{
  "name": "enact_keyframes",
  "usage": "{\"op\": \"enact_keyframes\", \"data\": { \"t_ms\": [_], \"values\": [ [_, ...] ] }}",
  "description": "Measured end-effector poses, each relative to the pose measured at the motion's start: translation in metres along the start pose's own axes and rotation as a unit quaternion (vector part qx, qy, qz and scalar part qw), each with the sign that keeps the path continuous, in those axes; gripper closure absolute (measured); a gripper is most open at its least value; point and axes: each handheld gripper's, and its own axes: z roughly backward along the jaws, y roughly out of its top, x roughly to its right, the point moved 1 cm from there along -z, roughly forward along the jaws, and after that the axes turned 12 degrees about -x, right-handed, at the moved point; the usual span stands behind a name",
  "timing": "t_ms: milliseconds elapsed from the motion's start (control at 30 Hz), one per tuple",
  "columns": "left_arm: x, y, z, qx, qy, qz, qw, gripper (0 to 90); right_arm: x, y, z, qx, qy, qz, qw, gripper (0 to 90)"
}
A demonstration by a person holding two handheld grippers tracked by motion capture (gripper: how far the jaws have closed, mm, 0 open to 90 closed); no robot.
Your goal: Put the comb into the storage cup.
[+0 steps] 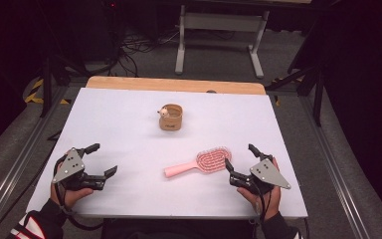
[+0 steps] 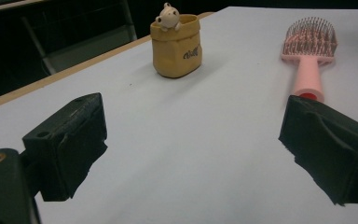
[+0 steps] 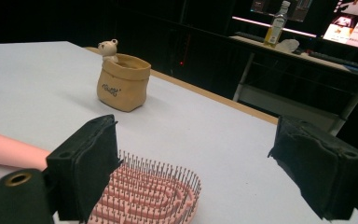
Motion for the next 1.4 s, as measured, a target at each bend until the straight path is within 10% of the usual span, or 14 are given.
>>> {"op": "enact_keyframes", "data": {
  "t_ms": [300,600,933,1400],
  "values": [
    [0.003,-0.001,-0.003,-0.008,-0.011,-0.009,0.9999,8.2,-0.001,-0.001,-0.009,-0.019,0.013,-0.014,0.9996,16.6],
    [0.003,-0.001,-0.006,-0.015,-0.009,-0.012,0.9998,8.2,-0.015,0.011,-0.021,-0.032,0.052,-0.017,0.9980,42.5],
    [0.004,-0.003,-0.010,-0.021,-0.012,-0.012,0.9996,8.5,-0.040,0.025,-0.047,-0.080,0.126,-0.010,0.9887,83.0],
    [0.003,-0.004,-0.010,-0.021,-0.015,-0.011,0.9996,8.5,-0.093,0.039,-0.096,-0.131,0.184,0.034,0.9736,89.9]
  ]
}}
